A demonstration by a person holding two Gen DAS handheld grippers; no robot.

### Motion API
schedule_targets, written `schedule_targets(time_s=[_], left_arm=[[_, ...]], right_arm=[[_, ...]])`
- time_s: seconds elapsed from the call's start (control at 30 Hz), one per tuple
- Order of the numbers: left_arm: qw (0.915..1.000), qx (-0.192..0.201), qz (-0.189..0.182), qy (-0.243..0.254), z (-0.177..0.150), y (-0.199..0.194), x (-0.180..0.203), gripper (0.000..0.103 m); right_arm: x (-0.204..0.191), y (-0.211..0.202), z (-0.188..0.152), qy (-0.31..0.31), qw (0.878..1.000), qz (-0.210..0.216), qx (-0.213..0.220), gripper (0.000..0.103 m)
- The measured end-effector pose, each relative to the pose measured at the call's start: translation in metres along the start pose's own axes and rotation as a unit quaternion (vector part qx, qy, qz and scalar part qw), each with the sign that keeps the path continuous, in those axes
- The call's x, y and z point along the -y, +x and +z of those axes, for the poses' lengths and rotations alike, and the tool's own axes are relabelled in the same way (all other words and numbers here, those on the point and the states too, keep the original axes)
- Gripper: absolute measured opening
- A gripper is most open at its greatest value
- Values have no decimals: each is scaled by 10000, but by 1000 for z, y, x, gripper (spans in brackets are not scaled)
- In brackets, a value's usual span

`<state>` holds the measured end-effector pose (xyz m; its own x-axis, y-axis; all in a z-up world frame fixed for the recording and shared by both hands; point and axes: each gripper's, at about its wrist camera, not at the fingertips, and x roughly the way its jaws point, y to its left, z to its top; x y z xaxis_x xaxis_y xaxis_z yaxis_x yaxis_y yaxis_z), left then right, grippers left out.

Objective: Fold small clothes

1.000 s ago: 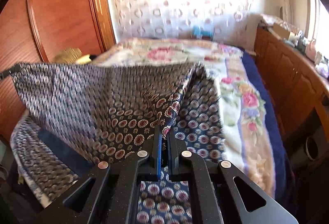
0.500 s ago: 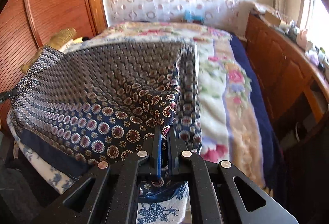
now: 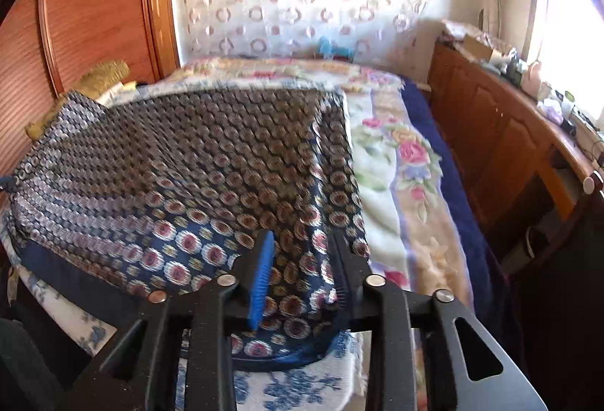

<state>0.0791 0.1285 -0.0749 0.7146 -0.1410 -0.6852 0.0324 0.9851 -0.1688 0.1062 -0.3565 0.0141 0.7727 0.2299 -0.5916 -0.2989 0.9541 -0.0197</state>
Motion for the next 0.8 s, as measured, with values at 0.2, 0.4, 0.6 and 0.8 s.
schedule_targets(time_s=[0.2,0.4,0.6,0.8], left_arm=[[9997,-122,148,-158,-4,11,-5,50],[9994,-185,127,-248,-4,17,-7,50],[9993,-188,148,-271,-9,20,-8,50],[9995,-126,87,-270,-12,19,-6,29]], right_arm=[[-26,-1,-16,82,9985,526,126,49],[-48,20,-34,58,9964,847,-8,50],[-61,39,-34,-62,9973,723,-82,51],[-71,41,-41,-290,9981,527,107,64]])
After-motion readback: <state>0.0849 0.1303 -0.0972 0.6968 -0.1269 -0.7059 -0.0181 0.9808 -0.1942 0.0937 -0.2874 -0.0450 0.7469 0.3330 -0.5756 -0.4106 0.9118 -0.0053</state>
